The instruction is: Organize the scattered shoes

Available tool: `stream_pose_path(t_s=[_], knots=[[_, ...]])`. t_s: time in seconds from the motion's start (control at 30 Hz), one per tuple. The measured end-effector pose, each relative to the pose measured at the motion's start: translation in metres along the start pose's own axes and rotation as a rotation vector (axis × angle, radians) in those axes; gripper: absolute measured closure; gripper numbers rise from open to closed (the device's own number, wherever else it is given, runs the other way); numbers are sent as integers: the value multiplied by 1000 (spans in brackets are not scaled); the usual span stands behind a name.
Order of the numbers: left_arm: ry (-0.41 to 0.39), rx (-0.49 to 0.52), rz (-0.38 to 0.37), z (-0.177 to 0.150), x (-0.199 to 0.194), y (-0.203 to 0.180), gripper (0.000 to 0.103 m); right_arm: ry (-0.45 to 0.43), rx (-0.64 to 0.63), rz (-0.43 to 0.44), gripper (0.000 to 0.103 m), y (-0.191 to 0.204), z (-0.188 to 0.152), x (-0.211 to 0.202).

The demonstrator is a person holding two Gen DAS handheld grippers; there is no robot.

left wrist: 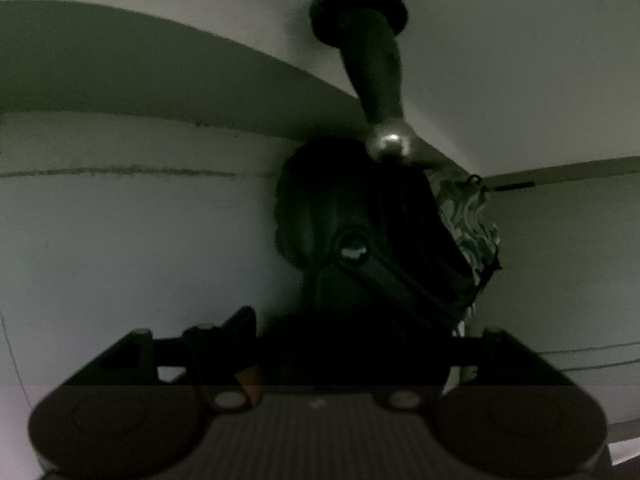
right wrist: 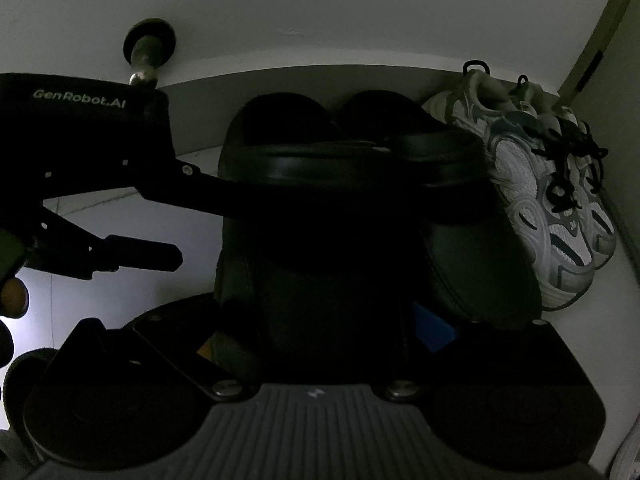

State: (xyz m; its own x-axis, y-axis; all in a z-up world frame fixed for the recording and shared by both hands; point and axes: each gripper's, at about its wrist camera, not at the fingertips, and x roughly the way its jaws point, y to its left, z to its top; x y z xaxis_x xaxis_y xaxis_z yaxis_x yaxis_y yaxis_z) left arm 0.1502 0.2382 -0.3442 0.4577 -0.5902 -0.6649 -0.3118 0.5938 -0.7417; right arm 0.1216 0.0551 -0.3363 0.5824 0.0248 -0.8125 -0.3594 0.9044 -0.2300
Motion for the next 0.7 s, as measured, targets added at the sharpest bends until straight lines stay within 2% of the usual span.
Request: stream_pose_path(t_s=[0.1,0.23,0.27,0.33,0.47,0.57,0.7], knots=[[-2,14,8,-1,-1,-4,36,9,-39,28,0,1,2,1],[-2,34,20,-4,2,-15,38,-7,-119,4,0,8,1,-5],[-1,42,18,-4,5,-19,42,-9,-126,-9,0,8,1,-5],[3,57,7,-5,11,-27,47,-5,-116,-31,0,5,1,-5],[-5,106,23,-4,20,-40,45,0,-92,-45,0,0,0,-2],[18,103,10,0,29,-44,45,12,-55,-60,0,1,-1,-2],[26,124,39,3,36,-55,45,12,-47,-64,0,5,-1,0]])
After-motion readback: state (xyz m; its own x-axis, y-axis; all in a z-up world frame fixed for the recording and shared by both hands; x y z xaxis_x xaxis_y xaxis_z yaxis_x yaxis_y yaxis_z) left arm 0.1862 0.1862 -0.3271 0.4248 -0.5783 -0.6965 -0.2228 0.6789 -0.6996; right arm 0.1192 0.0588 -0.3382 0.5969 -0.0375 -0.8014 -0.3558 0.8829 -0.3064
